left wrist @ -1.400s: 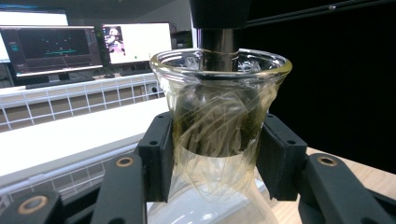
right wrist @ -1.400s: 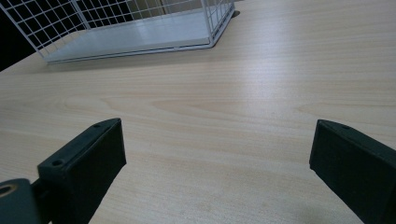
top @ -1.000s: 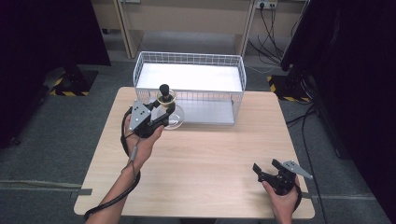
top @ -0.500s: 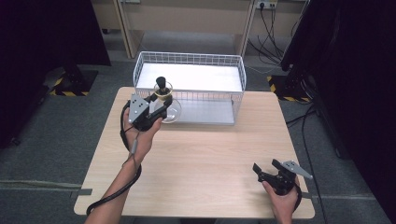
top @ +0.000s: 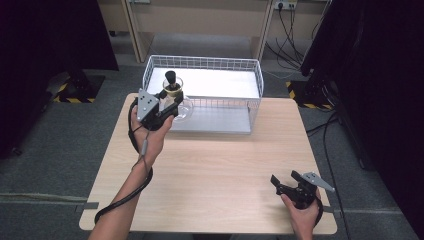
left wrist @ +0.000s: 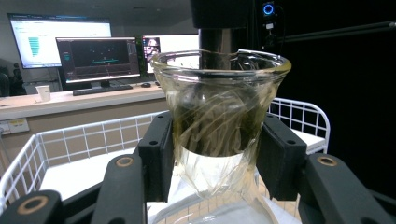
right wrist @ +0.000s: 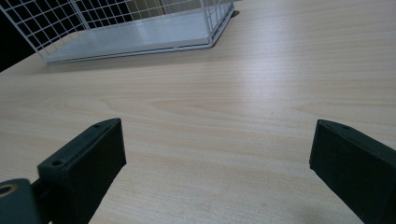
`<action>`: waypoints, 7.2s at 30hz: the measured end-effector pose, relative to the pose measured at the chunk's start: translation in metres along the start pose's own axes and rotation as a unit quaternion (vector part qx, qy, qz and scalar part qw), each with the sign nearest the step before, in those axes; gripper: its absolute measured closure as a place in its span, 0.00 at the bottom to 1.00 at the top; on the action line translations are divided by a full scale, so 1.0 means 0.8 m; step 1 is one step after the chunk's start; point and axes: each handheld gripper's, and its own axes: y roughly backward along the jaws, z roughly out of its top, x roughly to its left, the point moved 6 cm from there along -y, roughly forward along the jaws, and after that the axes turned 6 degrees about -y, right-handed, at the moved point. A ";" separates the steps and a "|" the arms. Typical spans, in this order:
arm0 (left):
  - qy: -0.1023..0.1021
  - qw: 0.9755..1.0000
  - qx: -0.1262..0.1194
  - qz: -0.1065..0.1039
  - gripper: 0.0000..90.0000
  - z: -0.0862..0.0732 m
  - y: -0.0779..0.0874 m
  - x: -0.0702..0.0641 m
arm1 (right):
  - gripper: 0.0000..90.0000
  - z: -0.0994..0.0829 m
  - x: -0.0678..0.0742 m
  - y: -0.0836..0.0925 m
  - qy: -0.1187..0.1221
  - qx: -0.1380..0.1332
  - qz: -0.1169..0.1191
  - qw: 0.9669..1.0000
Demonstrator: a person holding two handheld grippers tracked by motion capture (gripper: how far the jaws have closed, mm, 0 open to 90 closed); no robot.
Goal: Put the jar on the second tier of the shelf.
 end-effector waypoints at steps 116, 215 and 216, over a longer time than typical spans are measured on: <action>0.030 0.994 0.067 0.080 0.36 -0.009 -0.155 0.076 | 0.04 0.000 0.001 0.000 0.002 0.002 0.004 1.000; -0.001 0.996 0.084 0.005 0.06 -0.068 -0.005 0.005 | 0.04 -0.001 0.001 -0.001 0.007 0.004 -0.001 1.000; -0.001 0.996 0.085 0.004 0.06 -0.069 -0.003 0.004 | 0.04 -0.001 0.001 -0.001 0.007 0.004 0.000 1.000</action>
